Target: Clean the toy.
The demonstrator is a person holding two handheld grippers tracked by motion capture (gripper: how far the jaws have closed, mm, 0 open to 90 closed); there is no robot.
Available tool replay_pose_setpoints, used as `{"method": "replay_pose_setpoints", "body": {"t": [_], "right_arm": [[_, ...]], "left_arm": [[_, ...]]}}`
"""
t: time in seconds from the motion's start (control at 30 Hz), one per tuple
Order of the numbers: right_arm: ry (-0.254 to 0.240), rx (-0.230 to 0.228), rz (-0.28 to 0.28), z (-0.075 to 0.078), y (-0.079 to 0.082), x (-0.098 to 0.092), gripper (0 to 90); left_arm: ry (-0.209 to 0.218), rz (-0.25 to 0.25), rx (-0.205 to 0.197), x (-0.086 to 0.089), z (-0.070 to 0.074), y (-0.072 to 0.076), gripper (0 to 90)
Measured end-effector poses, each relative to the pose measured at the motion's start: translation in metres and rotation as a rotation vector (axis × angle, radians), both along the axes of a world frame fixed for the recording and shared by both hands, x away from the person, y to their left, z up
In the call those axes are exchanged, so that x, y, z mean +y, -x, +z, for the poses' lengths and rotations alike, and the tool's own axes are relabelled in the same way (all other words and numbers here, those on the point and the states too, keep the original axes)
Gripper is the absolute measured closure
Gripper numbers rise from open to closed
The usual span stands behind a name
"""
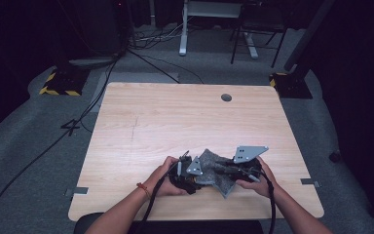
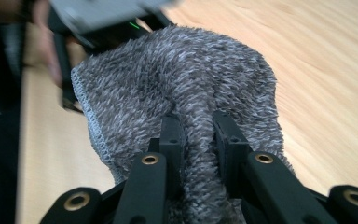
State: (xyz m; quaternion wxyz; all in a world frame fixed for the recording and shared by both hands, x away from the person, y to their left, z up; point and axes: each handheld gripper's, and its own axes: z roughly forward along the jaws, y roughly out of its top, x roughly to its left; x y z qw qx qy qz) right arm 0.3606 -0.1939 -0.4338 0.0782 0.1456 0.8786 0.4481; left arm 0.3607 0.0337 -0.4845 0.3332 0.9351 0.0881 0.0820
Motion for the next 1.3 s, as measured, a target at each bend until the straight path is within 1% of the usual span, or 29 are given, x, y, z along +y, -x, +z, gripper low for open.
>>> {"method": "replay_pose_setpoints", "body": {"t": [0.07, 0.1, 0.13, 0.17, 0.23, 0.3, 0.33, 0.4, 0.47, 0.53, 0.6, 0.63, 0.67, 0.8, 0.87, 0.9, 0.93, 0.97, 1.0, 1.07, 1.1, 1.17, 1.2, 1.23, 1.3], "right_arm": [[0.014, -0.005, 0.018, 0.0, 0.005, 0.01, 76.2], [0.019, -0.005, 0.025, -0.001, 0.007, 0.015, 76.1], [0.026, -0.016, 0.03, -0.001, 0.009, 0.02, 76.0], [0.038, -0.026, 0.032, -0.002, 0.01, 0.023, 76.0], [0.057, -0.048, 0.021, -0.003, 0.012, 0.027, 76.0], [0.075, -0.064, 0.007, -0.003, 0.013, 0.028, 76.1], [0.081, -0.063, 0.005, -0.003, 0.012, 0.027, 76.1], [0.086, -0.064, -0.019, -0.004, 0.009, 0.022, 76.2], [0.091, -0.065, -0.047, -0.005, 0.005, 0.017, 76.4], [0.118, -0.077, -0.081, -0.006, 0.002, 0.011, 76.6], [0.105, -0.06, -0.092, -0.008, -0.001, 0.007, 76.7], [0.102, -0.06, -0.093, -0.008, -0.001, 0.006, 76.7], [0.102, -0.067, -0.091, -0.007, -0.001, 0.007, 76.7], [0.069, -0.067, -0.051, 0.001, 0.007, 0.015, 76.8], [0.038, -0.048, -0.016, 0.004, 0.012, 0.021, 76.7], [0.036, -0.052, -0.004, 0.005, 0.015, 0.025, 76.7], [0.044, -0.062, 0.012, 0.005, 0.019, 0.03, 76.6], [0.043, -0.064, 0.014, 0.005, 0.021, 0.032, 76.6], [0.046, -0.066, 0.019, 0.005, 0.022, 0.034, 76.6], [0.044, -0.069, 0.013, 0.003, 0.022, 0.036, 76.5], [0.042, -0.065, 0.006, 0.002, 0.02, 0.035, 76.6], [0.051, -0.074, -0.007, 0.002, 0.018, 0.032, 76.7], [0.057, -0.081, -0.013, 0.001, 0.017, 0.031, 76.8], [0.065, -0.082, -0.021, 0.0, 0.015, 0.028, 76.9], [0.071, -0.078, -0.045, -0.001, 0.011, 0.022, 76.9]], "left_arm": [[-0.005, -0.02, 0.0, -0.004, 0.002, 0.003, 33.6], [-0.021, -0.024, -0.011, -0.006, 0.002, 0.005, 33.6], [-0.024, -0.019, -0.017, -0.007, 0.002, 0.006, 33.6], [-0.031, -0.015, -0.012, -0.007, 0.002, 0.006, 33.6], [-0.029, -0.013, -0.009, -0.005, 0.002, 0.005, 33.7], [-0.028, -0.012, -0.008, -0.004, 0.002, 0.004, 33.7], [-0.025, -0.008, -0.011, -0.004, 0.003, 0.004, 33.8], [-0.024, -0.002, -0.009, -0.002, 0.004, 0.004, 33.8], [-0.011, 0.002, -0.005, 0.001, 0.005, 0.003, 33.8], [0.01, 0.009, -0.001, 0.004, 0.009, 0.002, 33.8], [0.013, 0.011, -0.007, 0.005, 0.011, 0.001, 33.8], [0.016, 0.015, -0.007, 0.004, 0.01, 0.002, 33.8], [0.003, 0.006, -0.01, 0.002, 0.01, 0.001, 33.8], [-0.029, 0.003, -0.023, -0.005, 0.007, 0.004, 33.8], [-0.044, -0.003, -0.031, -0.009, 0.006, 0.006, 33.8], [-0.042, -0.014, -0.036, -0.011, 0.006, 0.007, 33.8], [-0.038, -0.012, -0.03, -0.012, 0.007, 0.008, 33.8], [-0.038, -0.02, -0.039, -0.012, 0.007, 0.008, 33.8], [-0.045, -0.016, -0.042, -0.012, 0.007, 0.009, 33.8], [-0.039, -0.006, -0.031, -0.011, 0.007, 0.009, 33.8], [-0.038, -0.006, -0.032, -0.011, 0.007, 0.008, 33.8], [-0.037, -0.007, -0.036, -0.01, 0.008, 0.008, 33.8], [-0.038, -0.003, -0.025, -0.009, 0.008, 0.008, 33.8], [-0.039, -0.007, -0.033, -0.008, 0.008, 0.007, 33.8], [-0.035, 0.003, -0.032, -0.005, 0.009, 0.007, 33.8]]}}
